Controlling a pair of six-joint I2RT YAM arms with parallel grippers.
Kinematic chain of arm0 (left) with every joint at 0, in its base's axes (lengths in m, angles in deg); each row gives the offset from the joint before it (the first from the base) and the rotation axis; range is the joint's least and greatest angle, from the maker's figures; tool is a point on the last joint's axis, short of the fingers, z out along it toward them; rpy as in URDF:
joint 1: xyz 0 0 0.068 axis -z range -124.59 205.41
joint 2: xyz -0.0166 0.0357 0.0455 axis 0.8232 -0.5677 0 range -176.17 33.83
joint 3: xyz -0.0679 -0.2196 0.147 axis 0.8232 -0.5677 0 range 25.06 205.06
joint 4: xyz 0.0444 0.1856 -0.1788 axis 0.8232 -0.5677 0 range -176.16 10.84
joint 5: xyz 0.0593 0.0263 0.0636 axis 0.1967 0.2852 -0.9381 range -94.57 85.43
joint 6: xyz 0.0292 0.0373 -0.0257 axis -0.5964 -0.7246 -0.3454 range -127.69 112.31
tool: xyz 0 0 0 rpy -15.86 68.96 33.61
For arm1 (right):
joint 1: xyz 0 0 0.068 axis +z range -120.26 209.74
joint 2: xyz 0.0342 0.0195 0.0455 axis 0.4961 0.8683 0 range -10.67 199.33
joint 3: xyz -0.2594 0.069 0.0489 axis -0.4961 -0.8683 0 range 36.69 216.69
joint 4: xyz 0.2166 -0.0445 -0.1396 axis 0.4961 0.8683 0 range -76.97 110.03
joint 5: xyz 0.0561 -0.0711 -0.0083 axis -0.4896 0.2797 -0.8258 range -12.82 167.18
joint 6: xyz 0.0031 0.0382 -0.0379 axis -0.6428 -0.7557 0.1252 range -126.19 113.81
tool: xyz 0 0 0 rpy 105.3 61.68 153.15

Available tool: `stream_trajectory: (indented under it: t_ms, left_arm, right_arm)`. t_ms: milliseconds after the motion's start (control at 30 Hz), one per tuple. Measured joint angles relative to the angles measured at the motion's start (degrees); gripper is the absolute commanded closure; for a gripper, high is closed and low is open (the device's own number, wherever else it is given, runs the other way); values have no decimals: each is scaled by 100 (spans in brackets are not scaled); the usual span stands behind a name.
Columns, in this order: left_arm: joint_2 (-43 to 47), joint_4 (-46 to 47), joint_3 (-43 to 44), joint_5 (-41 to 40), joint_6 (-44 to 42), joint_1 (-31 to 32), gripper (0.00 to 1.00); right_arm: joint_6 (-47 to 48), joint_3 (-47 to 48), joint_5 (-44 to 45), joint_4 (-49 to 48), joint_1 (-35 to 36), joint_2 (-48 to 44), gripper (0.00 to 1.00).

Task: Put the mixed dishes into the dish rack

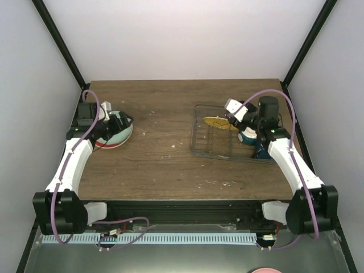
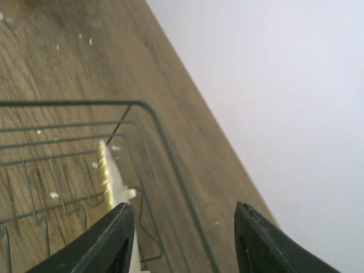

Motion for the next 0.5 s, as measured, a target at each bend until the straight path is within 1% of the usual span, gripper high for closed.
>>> stream_trajectory:
  t_ms: [33, 100, 200, 333, 400, 500]
  left_arm:
    - [-28, -66, 74, -138, -33, -118, 0]
    - [-120, -225, 216, -439, -94, -363, 0]
    - [-345, -442, 393, -848, -114, -704, 0]
    - [-855, -590, 538, -1169, -98, -1154, 1]
    - [-1158, -599, 542, -1204, -105, -1377, 3]
    - [-1532, -568, 542, -1086, -138, -1690, 4]
  right_arm:
    - [-133, 26, 13, 74, 31, -157, 33]
    - [-507, 105, 66, 197, 122, -431, 27]
    - [-1320, 350, 129, 409, 363, -684, 26]
    - [-2830, 807, 146, 789, 603, -723, 27]
    - [-3604, 1010, 219, 1021, 697, -675, 29]
    - [-4492, 1119, 380, 1349, 911, -643, 29]
